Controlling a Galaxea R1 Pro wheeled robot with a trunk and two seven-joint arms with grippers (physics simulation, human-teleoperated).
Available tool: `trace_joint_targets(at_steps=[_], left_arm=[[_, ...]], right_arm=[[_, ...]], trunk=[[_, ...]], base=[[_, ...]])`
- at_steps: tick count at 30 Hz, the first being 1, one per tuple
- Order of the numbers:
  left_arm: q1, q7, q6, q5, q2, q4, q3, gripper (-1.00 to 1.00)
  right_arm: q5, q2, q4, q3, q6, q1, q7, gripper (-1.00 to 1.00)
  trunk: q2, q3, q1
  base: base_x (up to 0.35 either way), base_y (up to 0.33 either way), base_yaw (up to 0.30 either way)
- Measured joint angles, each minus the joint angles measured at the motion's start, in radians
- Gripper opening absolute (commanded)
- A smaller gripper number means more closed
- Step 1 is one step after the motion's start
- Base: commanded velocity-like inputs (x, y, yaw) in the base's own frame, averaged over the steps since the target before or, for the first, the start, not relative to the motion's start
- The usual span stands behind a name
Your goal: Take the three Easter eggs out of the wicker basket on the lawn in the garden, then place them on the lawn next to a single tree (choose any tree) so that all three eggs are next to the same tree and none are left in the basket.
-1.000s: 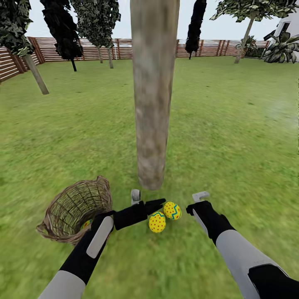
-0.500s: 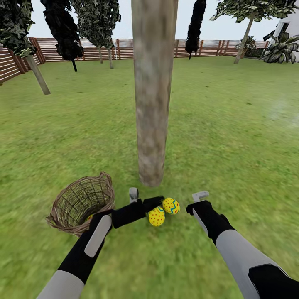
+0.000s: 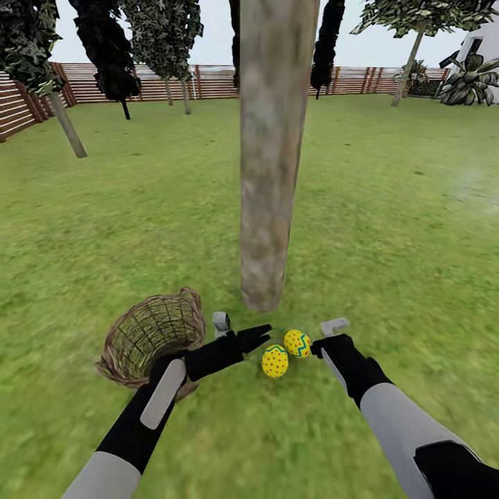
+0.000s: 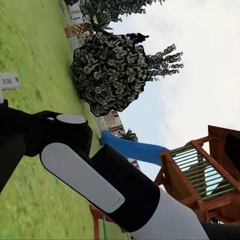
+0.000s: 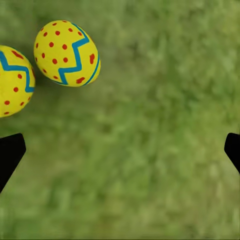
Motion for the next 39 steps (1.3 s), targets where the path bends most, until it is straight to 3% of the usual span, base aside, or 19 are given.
trace_joint_targets(at_steps=[32, 39], left_arm=[[0.001, -0.002, -0.004, 0.001, 0.001, 0.001, 0.001, 1.00], [0.001, -0.002, -0.007, 0.000, 0.046, -0.020, 0.003, 1.00]], right_arm=[[0.000, 0.003, -0.001, 0.002, 0.000, 0.000, -0.006, 1.00], [-0.001, 0.003, -0.008, 0.002, 0.003, 0.000, -0.008, 1.00]], trunk=[[0.000, 0.000, 0.000], [0.000, 0.000, 0.000]], base=[[0.000, 0.012, 0.266], [0.000, 0.000, 0.293]])
